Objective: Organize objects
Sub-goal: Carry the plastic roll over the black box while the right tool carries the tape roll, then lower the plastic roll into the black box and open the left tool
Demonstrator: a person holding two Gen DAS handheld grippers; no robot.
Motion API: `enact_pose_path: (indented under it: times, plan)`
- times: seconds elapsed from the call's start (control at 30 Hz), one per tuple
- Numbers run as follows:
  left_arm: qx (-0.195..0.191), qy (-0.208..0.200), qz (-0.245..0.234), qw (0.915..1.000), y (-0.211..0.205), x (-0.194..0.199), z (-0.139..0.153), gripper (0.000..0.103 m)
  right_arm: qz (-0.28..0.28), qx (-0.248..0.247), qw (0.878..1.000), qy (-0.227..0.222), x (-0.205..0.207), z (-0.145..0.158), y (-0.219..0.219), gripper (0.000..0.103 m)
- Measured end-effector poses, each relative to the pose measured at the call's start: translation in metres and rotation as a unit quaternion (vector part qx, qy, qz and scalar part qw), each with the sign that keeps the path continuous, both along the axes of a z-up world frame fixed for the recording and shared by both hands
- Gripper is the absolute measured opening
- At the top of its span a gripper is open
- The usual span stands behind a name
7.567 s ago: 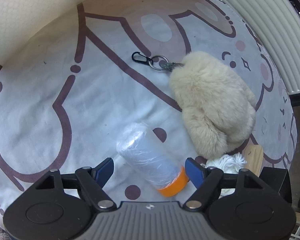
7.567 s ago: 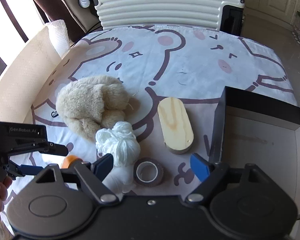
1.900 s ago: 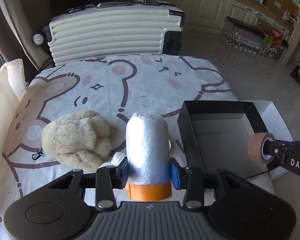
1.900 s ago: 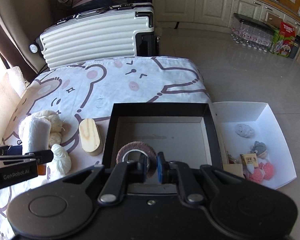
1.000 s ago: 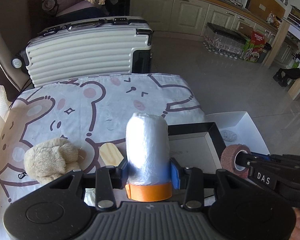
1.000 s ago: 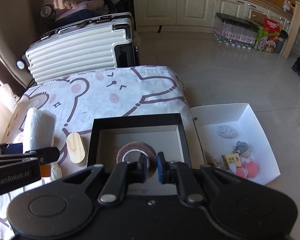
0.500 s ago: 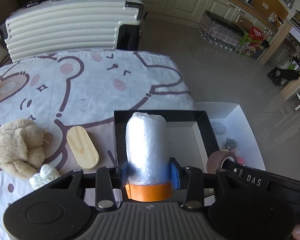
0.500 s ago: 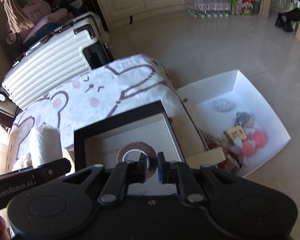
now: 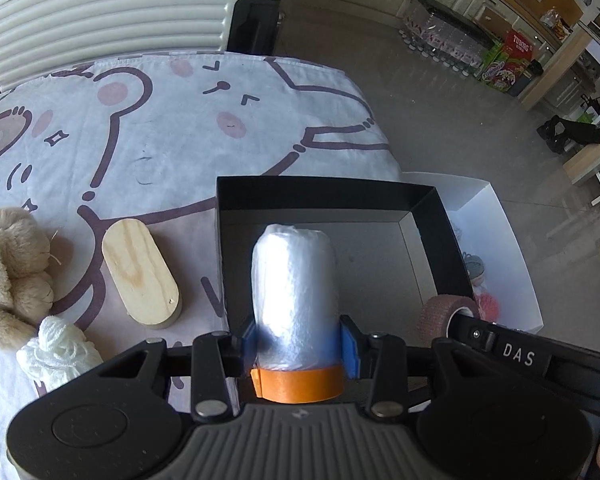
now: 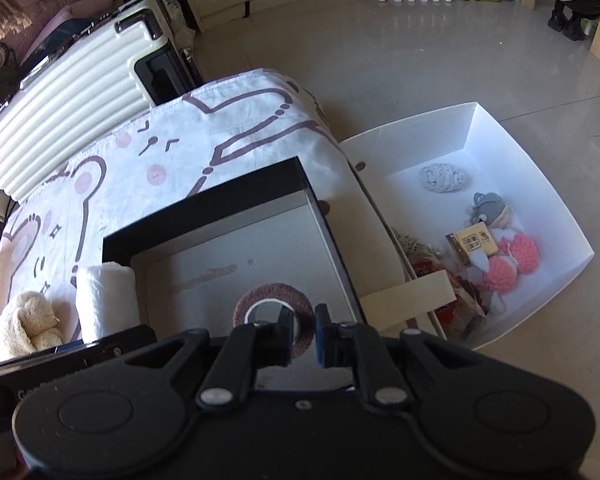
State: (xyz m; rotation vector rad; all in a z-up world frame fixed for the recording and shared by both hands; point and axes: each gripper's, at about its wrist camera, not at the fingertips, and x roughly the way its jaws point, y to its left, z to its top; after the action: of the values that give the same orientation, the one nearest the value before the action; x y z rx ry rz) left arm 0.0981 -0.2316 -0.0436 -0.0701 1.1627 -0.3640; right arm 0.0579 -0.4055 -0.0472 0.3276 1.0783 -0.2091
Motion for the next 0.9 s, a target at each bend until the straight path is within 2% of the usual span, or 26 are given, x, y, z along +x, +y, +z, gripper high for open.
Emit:
enact_pose_path:
  times: [0.5,0.8,0.9]
  plan:
    - [0.033,0.033,-0.005,0.9989,-0.003,-0.009,-0.015,0.042,0.01,0.002,0.999,0.037,0.005,-0.02,0.009,0.011]
    - [0.027,0.038,-0.002,0.9989,0.0,-0.012,-0.014,0.045,0.012,-0.003,0.999,0.044,0.006,-0.022,0.013,0.011]
    - [0.02,0.036,-0.002,0.9991,0.001,-0.013,-0.011,0.049,0.011,-0.006,0.999,0.045,0.005,-0.022,0.013,0.011]
